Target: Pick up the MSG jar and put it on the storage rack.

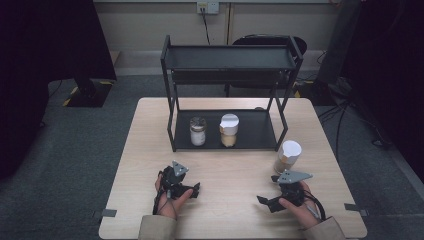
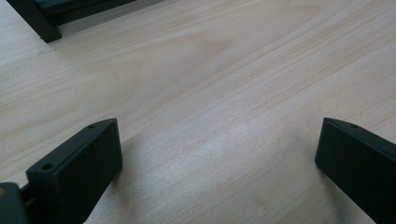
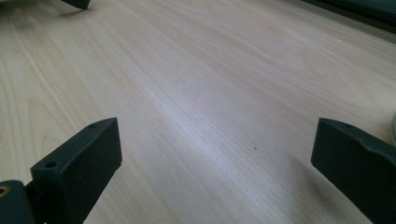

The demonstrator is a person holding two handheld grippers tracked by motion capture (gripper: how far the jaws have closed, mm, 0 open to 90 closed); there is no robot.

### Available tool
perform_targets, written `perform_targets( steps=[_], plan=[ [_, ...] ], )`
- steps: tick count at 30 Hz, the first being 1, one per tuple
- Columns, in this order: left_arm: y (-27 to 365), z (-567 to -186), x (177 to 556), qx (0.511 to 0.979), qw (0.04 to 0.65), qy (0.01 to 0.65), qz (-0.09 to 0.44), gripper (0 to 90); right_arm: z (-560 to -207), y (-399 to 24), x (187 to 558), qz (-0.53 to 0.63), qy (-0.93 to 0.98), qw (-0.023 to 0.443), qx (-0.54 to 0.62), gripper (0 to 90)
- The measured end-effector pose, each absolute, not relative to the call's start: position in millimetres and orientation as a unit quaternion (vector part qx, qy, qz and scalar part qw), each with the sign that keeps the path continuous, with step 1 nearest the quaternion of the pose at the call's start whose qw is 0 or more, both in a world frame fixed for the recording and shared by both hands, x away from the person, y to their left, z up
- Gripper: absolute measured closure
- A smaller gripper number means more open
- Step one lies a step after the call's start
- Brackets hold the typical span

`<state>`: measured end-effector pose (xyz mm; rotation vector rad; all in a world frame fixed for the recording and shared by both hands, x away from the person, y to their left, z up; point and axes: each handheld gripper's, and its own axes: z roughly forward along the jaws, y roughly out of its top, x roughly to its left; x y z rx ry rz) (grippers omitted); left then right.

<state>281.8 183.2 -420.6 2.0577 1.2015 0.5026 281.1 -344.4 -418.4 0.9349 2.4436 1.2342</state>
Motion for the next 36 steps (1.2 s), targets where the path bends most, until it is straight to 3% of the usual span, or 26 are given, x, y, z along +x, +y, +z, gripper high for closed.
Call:
perform_targets(
  steps=[36],
  plan=[
    [183.3, -420.6, 281.8, 0.793, 0.346, 0.463, 0.194, 0.0, -410.7, -388.2, 269.5, 0.4, 0.822, 0.152, 0.376, 1.0]
  ],
)
